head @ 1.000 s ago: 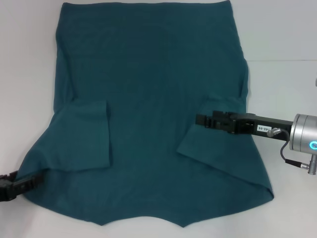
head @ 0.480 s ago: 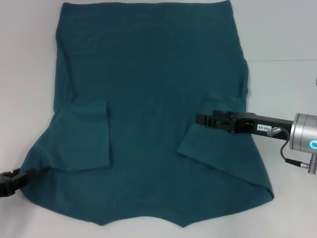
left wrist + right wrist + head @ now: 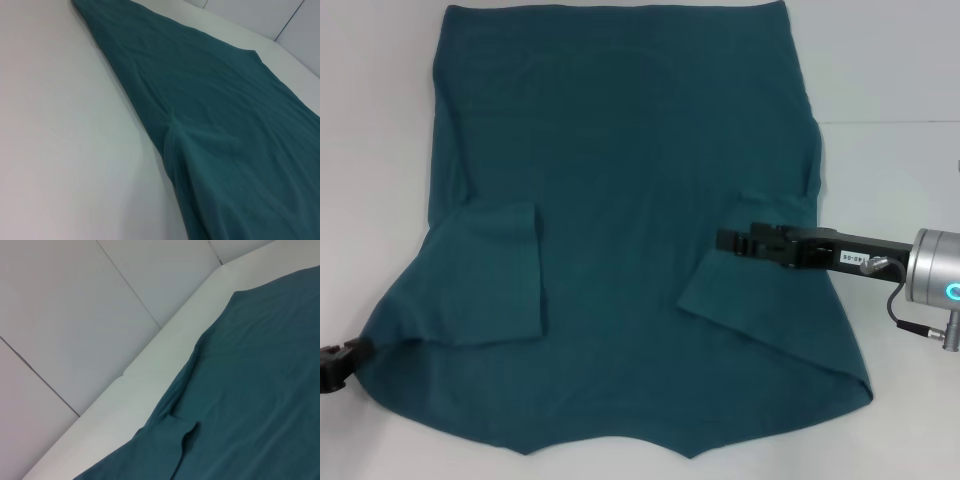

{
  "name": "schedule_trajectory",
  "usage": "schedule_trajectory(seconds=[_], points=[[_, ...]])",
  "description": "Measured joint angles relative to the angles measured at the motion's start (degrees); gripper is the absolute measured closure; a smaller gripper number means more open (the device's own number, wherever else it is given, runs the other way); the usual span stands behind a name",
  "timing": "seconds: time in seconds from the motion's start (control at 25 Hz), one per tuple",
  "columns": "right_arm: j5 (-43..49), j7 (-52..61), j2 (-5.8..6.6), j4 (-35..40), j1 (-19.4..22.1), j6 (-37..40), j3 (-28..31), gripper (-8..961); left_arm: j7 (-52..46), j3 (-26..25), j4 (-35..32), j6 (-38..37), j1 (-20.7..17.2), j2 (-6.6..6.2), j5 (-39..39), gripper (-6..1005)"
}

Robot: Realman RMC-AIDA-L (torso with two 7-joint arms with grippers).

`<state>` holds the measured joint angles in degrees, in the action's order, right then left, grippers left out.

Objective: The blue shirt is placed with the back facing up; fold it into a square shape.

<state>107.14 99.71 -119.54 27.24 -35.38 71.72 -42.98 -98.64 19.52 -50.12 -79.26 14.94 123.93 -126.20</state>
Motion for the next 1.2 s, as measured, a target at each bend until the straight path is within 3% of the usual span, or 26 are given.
schedule_trajectory(seconds=[0.24,0.4,0.72,0.88,1.2], points=[[3.2,6.4,1.73,0.6,0.4,-0.9,-0.7,75,-1.0,-0.4,-1.3,-0.4,0.0,0.0,0.0,996],[7.2,13.1,3.86,0.8,0.9,-0.1,-0.7,77,-1.9,-0.5,-2.0,-0.5,-0.1,0.0,0.0,995],[11.6,20.0,6.79,1.3,4.6,3.8,-0.2,81,-2.3,-0.4,-1.9,-0.5,0.1,0.0,0.3,994],[11.8,21.5,7.48,2.1,6.7,5.6,-0.1,83,-2.4,-0.4,-1.8,-0.5,0.4,0.0,0.4,993],[13.4,22.2,7.74,2.5,8.3,7.9,-0.1,88,-2.7,0.0,-1.6,-0.8,1.2,0.08,0.4,992]])
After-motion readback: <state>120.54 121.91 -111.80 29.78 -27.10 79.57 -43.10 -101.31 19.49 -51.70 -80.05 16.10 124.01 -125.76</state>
